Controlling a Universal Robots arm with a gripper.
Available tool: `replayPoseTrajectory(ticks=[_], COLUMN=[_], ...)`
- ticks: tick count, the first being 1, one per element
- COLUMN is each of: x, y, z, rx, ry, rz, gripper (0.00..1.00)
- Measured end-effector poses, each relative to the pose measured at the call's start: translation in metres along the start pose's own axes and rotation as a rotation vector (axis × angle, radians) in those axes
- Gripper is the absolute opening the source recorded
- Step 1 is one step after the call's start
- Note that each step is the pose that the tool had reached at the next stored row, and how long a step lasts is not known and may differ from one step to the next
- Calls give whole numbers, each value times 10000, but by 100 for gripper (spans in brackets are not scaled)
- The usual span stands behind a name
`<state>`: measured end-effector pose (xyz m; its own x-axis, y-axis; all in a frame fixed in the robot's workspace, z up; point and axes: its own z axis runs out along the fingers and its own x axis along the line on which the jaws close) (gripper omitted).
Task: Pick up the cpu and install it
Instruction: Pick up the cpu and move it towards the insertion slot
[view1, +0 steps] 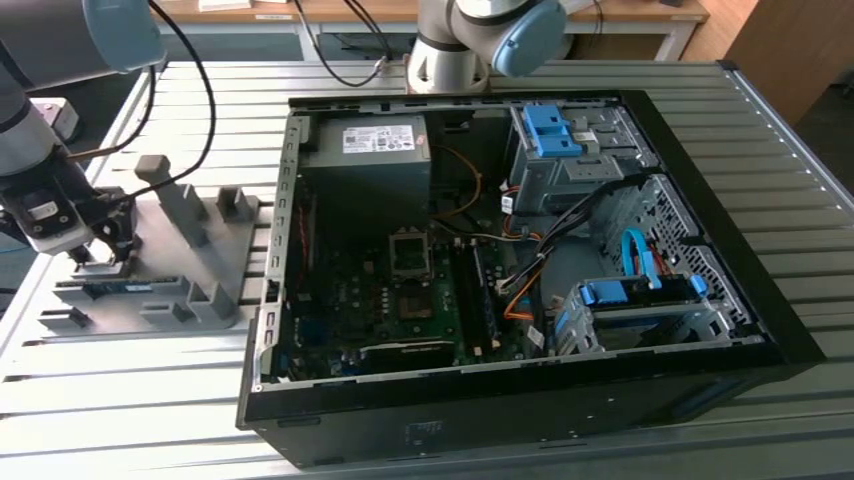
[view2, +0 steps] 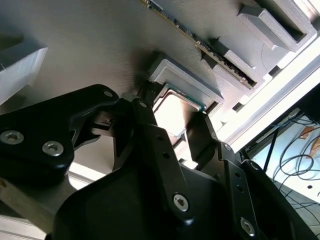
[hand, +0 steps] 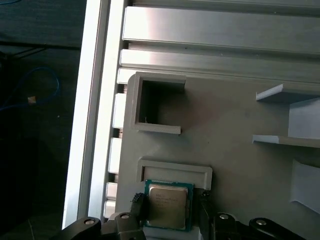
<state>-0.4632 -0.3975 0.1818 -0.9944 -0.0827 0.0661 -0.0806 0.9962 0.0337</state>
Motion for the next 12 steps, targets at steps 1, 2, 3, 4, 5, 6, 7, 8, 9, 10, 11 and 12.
replayPoseTrajectory(ticks=[1,2,3,4,5,6,7,8,9,10,11,12], x=[-1,0,2,4,3,3,3,4,4,3,3,3], y=[0,1,1,2,2,2,2,2,2,4,8,12], z=[-7,-20,-38,-51,-54,-54,-54,-54,-51,-49,-47,-46], rx=[-3,-3,-1,1,-1,-2,-4,-4,-6,-7,-10,-12], ry=[-11,-15,-6,-2,-5,-6,-7,-5,-5,-5,-7,-8], rz=[-1,0,1,2,5,16,39,68,105,134,162,194], gripper=[53,53,53,53,53,53,53,53,53,53,53,53])
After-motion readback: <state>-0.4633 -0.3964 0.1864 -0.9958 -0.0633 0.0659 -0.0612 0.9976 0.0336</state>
